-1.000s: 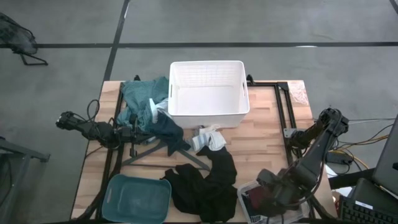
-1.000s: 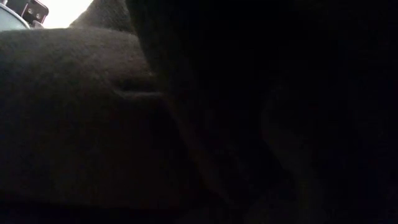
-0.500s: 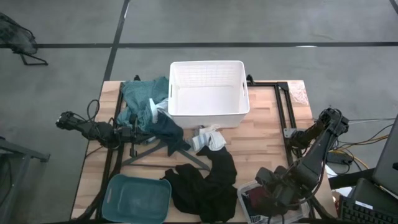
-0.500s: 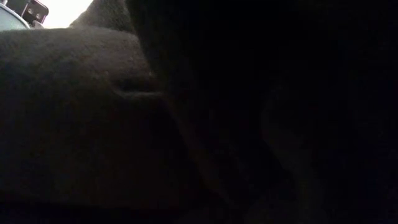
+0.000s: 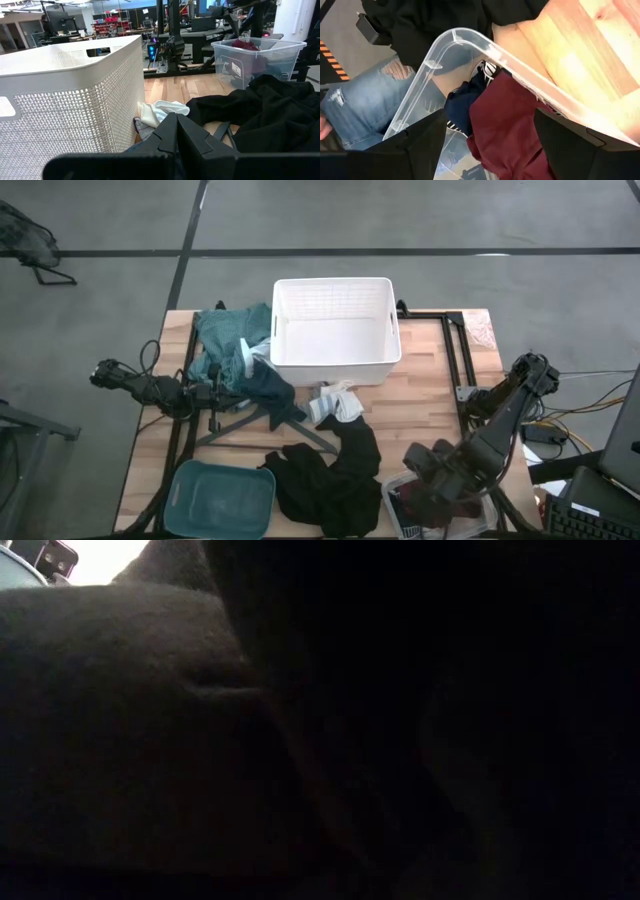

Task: Pick & Place Cloths
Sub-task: Adjust the white sock on the table

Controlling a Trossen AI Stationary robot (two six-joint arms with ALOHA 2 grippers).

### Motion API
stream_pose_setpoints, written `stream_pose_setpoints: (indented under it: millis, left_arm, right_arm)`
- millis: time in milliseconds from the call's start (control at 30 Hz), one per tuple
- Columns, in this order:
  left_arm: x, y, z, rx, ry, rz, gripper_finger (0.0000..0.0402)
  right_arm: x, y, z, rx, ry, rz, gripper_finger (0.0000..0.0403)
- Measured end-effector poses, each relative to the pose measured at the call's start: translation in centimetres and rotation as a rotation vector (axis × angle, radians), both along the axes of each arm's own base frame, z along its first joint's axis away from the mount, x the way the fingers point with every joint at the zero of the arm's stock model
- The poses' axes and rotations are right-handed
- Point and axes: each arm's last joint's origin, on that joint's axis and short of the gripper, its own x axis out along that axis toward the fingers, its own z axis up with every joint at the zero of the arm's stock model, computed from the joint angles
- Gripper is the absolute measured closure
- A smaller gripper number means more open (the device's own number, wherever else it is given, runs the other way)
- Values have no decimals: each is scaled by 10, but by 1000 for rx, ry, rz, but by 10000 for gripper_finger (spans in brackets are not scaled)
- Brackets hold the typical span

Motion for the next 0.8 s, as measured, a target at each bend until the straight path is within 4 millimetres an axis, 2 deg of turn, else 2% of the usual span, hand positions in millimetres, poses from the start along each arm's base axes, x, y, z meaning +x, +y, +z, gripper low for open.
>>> stream_pose_setpoints:
  millis: [233,467,600,800]
  left_arm:
    - [0,0,0,0,0,-1,390]
    - [0,0,0,0,0,-1,390]
    - [0,0,0,0,0,0,390]
    - [0,0,0,1,1,-1,390]
  right_arm:
    - [12,-12,0,-78,-69,13,128]
    - [31,-27,3,-226,-231,-27,143]
    - [47,-27,2,-248,-306,105,150]
    - [81,-21,5,-275,-531,293,161]
